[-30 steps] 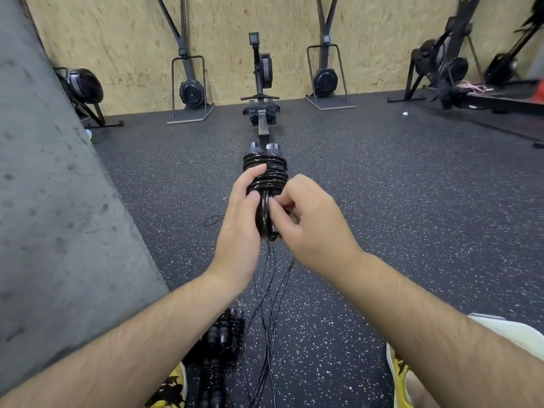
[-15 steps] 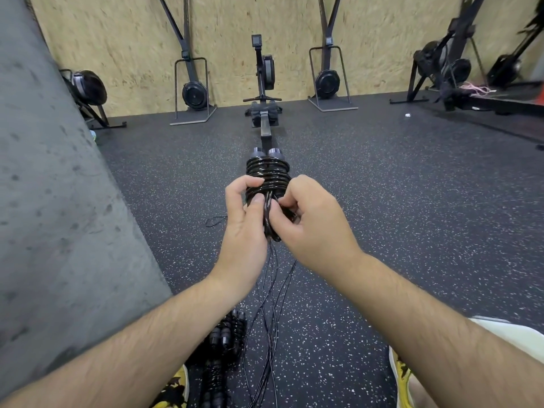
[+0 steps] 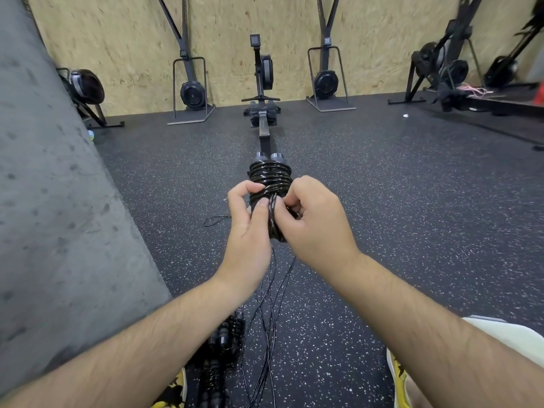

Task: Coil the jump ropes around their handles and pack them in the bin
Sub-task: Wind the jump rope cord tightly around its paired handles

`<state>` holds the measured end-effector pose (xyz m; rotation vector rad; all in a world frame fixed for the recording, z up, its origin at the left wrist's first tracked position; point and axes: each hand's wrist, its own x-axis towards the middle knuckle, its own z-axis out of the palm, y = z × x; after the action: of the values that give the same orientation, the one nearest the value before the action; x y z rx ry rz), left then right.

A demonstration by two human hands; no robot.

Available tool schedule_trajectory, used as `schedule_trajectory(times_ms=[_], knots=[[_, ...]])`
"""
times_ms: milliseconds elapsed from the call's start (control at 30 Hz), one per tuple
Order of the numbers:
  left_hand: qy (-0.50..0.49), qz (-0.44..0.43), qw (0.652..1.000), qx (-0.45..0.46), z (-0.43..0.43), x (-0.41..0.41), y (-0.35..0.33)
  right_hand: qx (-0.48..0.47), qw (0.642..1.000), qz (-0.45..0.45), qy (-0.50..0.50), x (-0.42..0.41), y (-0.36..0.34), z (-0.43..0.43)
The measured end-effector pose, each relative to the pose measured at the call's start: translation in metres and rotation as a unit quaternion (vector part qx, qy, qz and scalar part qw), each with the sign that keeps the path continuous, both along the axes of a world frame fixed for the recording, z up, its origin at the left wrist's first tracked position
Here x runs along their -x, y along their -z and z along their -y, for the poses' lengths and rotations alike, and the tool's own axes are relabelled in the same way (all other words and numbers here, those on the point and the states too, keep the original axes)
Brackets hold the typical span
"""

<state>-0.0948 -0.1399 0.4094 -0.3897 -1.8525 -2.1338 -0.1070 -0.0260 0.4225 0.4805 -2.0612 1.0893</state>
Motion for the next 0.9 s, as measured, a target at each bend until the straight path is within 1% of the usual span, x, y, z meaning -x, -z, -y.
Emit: schedule_trajectory(times_ms=[100, 167, 267, 333, 433, 500, 567, 667, 767, 900], knots=[[0.004, 0.002, 1.0, 0.002, 0.002, 0.001, 0.0, 0.041, 0.999, 0.019, 0.005, 0.0, 0.002, 0.004], [0.006, 0.007, 1.0, -0.017, 0.002, 0.003, -0.002, 0.061, 0.998, 0.029, 0.001, 0.001, 0.002, 0.004], [0.016, 0.002, 0.998, -0.053, 0.006, 0.006, -0.008, 0.08, 0.996, 0.037, -0.024, 0.0, 0.003, 0.005], [0.014, -0.002, 0.998, -0.054, 0.011, 0.009, -0.009, 0.081, 0.995, 0.038, -0.042, 0.0, 0.005, 0.007], [-0.02, 0.0, 0.999, -0.025, 0.019, 0.013, -0.005, 0.078, 0.993, 0.053, -0.069, 0.002, 0.011, 0.011], [-0.038, 0.0, 0.999, -0.007, 0.024, 0.016, -0.003, 0.087, 0.99, 0.08, -0.075, 0.005, 0.015, 0.012], [-0.041, -0.002, 0.999, 0.025, 0.03, 0.02, 0.003, 0.098, 0.987, 0.104, -0.071, 0.007, 0.018, 0.014], [-0.038, 0.0, 0.996, 0.077, 0.039, 0.025, 0.014, 0.092, 0.988, 0.116, -0.051, 0.01, 0.023, 0.022], [-0.06, 0.007, 0.994, 0.091, 0.049, 0.028, 0.023, 0.084, 0.984, 0.15, -0.05, 0.014, 0.029, 0.036], [-0.093, 0.009, 0.987, 0.13, 0.067, 0.032, 0.032, 0.1, 0.973, 0.194, -0.071, 0.016, 0.037, 0.058]])
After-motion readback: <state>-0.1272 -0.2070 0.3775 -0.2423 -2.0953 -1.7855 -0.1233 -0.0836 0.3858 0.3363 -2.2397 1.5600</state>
